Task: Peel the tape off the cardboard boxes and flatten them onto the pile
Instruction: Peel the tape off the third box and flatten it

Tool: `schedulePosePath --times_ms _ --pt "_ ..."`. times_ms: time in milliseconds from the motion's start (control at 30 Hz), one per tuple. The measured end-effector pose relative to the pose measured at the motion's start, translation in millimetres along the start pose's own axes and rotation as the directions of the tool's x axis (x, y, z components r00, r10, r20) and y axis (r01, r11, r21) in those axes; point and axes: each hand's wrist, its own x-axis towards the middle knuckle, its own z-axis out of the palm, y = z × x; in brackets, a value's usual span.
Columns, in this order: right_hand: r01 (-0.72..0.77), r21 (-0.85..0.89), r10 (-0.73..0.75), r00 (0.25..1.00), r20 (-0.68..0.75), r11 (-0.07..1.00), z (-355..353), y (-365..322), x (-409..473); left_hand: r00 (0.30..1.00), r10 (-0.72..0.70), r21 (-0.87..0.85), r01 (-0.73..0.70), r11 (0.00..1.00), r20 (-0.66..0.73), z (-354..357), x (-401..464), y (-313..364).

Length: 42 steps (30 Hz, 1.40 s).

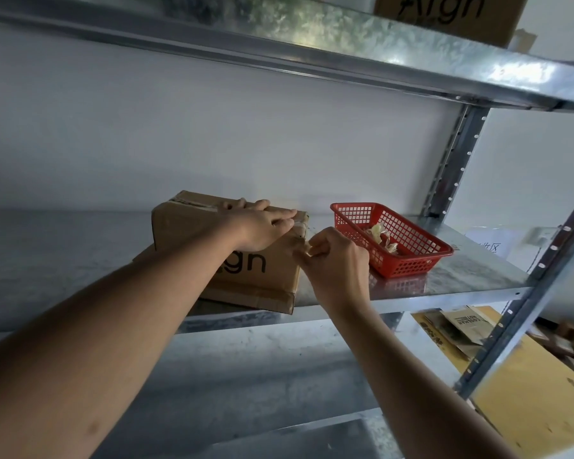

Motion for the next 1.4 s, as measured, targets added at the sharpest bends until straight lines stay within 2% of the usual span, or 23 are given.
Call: schedulePosePath --times_ms 133,300,367,433,567,833,1033,1200,1400 --pt "-0.067 -0.012 0.068 0.997 0.027 0.998 1.6 -1.5 2.4 1.000 0.011 0.010 -0.011 1.000 -0.006 0.7 -0.8 -1.0" --pt "0.017 -0.110 -0.005 0.994 0.105 0.994 1.1 -1.9 0.5 1.000 0.002 0.003 -0.002 1.000 -0.022 1.3 1.9 -2.2" --pt "-0.012 -0.054 0.018 0.993 0.113 0.998 1.3 -0.3 -3.8 0.999 0.014 0.011 -0.013 1.000 -0.046 2.7 1.8 -2.3" --pt "-0.073 0.059 0.069 0.996 0.060 0.996 -0.1 0.3 -6.0 0.997 0.026 0.027 -0.024 0.999 -0.074 4.3 1.4 -2.5" --pt "-0.089 0.188 0.103 0.993 -0.065 0.978 -4.1 -4.3 -0.3 0.995 0.036 0.049 -0.031 0.998 -0.093 5.3 2.3 -1.4" --pt "-0.025 0.195 0.057 0.986 -0.160 0.980 -11.1 -0.5 21.8 0.995 -0.011 0.048 0.017 0.999 -0.104 8.2 8.9 19.5" --pt "-0.021 0.166 0.037 0.995 -0.094 0.986 -21.1 28.7 43.8 0.994 -0.046 0.104 0.057 0.993 -0.100 12.3 21.7 47.4" --pt "-0.052 0.219 0.061 0.997 -0.036 0.974 -45.2 61.7 67.8 0.995 -0.084 0.057 0.087 0.995 -0.055 15.0 40.3 79.0" --pt "-0.056 0.102 0.059 0.998 -0.024 0.993 -75.0 111.1 98.0 0.995 -0.097 0.055 0.099 0.994 -0.036 21.9 66.2 117.4"
